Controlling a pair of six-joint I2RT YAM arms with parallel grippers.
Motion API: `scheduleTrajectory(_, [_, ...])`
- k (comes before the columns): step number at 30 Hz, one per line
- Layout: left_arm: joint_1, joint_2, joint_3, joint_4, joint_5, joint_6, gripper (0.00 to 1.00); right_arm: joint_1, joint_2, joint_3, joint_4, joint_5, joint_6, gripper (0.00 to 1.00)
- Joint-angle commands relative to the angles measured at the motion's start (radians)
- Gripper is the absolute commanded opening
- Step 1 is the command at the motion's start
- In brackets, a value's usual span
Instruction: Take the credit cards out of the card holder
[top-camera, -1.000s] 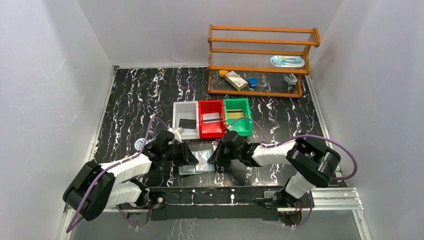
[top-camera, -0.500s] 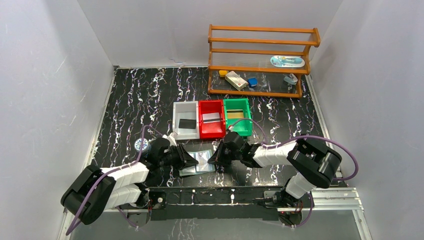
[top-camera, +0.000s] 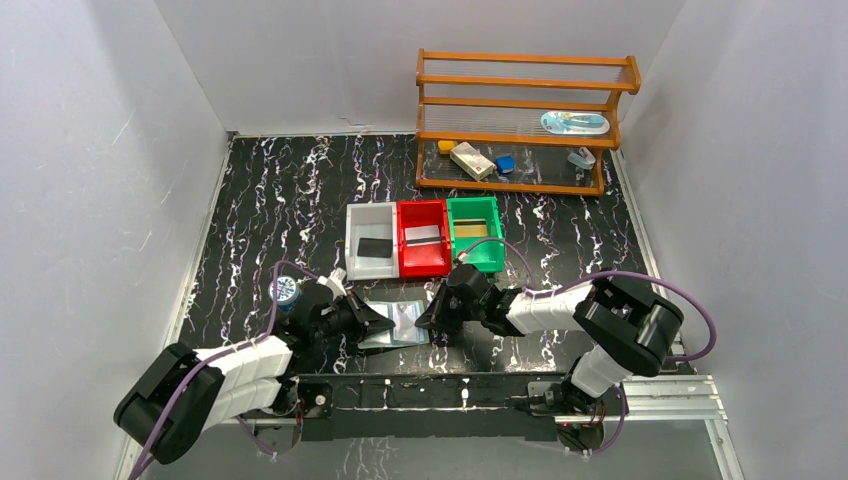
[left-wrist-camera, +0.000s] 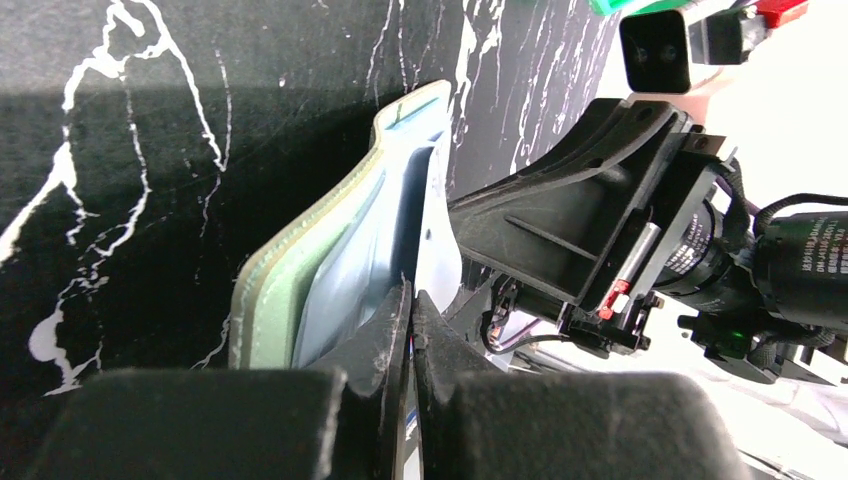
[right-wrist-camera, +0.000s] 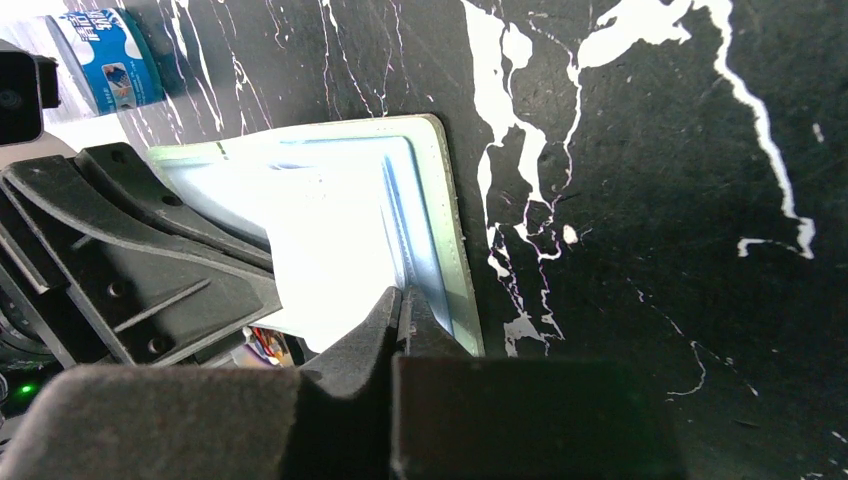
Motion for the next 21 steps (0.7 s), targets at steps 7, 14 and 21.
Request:
scheduleTrajectory(7, [0.0,0.111,0.069,0.109,0.123,0.063,0.05,0.01,0.028,-0.018,-0.028,-0.001,-0.026,0.03])
scheduleTrajectory(14, [0.0,0.157,0.083,0.067,0.119,0.087,0.08,0.01,0.03,-0.016,-0.023,-0.007,-0.027,0.03])
scheduleTrajectory(21, [0.001,0.058,0.113,-0.144,0.043,0.16,0.0,0.008,0.012,-0.018,-0.083,0.044,-0.016,0.03])
